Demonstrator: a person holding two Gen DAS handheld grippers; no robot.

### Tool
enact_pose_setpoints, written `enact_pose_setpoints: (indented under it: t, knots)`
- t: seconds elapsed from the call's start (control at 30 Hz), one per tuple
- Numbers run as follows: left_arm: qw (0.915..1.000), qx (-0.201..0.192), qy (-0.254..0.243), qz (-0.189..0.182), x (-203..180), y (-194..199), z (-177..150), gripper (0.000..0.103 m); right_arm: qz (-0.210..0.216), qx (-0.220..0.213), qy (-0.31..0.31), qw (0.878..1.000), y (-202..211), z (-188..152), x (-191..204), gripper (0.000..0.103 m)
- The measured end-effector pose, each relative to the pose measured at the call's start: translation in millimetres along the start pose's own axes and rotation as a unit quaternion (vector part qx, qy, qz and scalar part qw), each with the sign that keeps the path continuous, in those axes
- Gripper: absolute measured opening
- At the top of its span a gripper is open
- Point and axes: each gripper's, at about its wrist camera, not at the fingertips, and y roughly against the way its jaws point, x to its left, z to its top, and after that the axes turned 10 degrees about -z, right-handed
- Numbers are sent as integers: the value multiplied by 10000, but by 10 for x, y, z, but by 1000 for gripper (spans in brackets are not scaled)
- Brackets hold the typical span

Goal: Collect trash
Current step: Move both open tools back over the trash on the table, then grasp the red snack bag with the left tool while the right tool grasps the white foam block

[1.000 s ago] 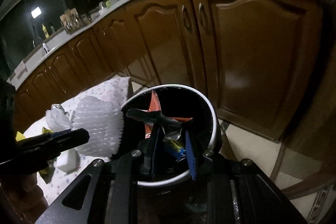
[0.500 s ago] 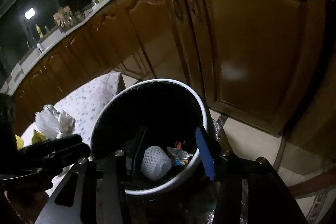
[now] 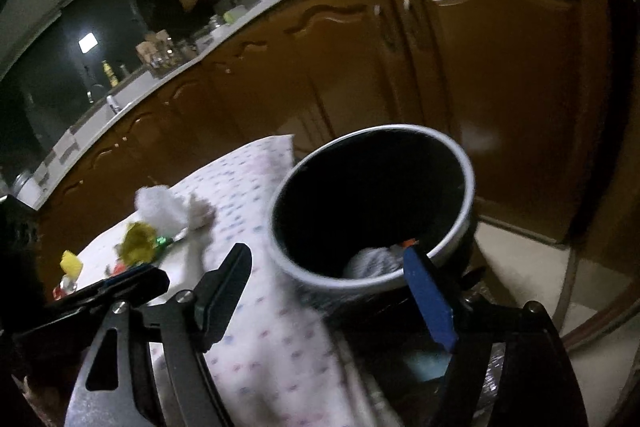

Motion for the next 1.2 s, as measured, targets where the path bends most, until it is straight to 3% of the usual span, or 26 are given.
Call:
enact_pose_setpoints:
  t: [0.53, 0.67, 0.83, 0.93, 1.07, 1.2]
  knots:
    - [9951, -435, 635, 621, 756, 805, -337, 64, 623, 324, 531, 9961, 18, -393, 910, 82]
    - [9912, -573, 709, 955, 884, 1002, -353, 66, 739, 436, 700, 9938, -48, -455, 1103, 83]
    - [9771, -648, 981, 1776, 1242, 1271, -389, 71, 758, 552, 1029, 9903, -240, -468, 1356, 82]
    - [9668, -741, 1301, 2070, 1530, 1432, -445, 71, 740, 598, 1136, 9890, -357, -472, 1456, 82]
    - [9538, -720, 1650, 2404, 1875, 1547, -500, 71, 680, 685, 1258, 9873, -516, -461, 1556, 82]
    - [9493, -447, 1883, 2476, 2119, 1481, -572, 72, 595, 795, 1408, 9850, -722, -434, 1671, 82]
